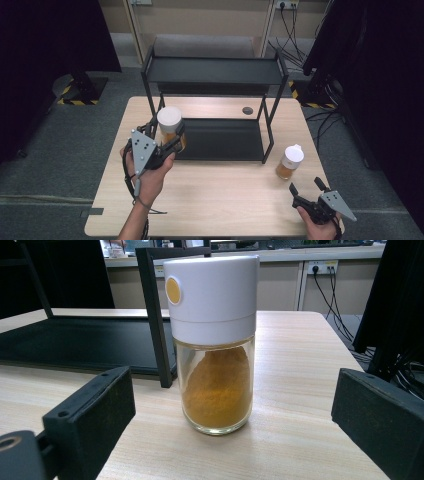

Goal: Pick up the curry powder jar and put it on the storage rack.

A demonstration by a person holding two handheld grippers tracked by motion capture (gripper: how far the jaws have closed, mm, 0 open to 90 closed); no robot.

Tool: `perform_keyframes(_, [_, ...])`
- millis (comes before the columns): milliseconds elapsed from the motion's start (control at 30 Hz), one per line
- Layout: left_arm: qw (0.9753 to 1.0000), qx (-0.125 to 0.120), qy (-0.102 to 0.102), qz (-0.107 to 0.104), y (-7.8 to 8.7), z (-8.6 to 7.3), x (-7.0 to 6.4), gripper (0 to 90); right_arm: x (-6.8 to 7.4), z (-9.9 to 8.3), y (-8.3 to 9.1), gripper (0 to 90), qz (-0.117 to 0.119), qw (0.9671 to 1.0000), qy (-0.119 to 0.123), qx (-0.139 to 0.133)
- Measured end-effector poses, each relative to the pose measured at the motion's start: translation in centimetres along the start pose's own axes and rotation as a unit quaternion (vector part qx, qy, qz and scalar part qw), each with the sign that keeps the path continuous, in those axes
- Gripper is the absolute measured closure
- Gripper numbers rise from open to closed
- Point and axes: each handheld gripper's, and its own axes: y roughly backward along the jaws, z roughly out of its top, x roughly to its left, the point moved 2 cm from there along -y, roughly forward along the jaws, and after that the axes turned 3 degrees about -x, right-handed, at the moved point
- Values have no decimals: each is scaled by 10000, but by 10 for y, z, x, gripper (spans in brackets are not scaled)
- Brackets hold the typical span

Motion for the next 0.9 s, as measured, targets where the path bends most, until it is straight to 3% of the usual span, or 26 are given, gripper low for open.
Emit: perform_keyframes(900, [9994, -124, -3, 318, -26, 27, 12, 334, 0, 0, 0, 41, -9, 10000, -9, -1])
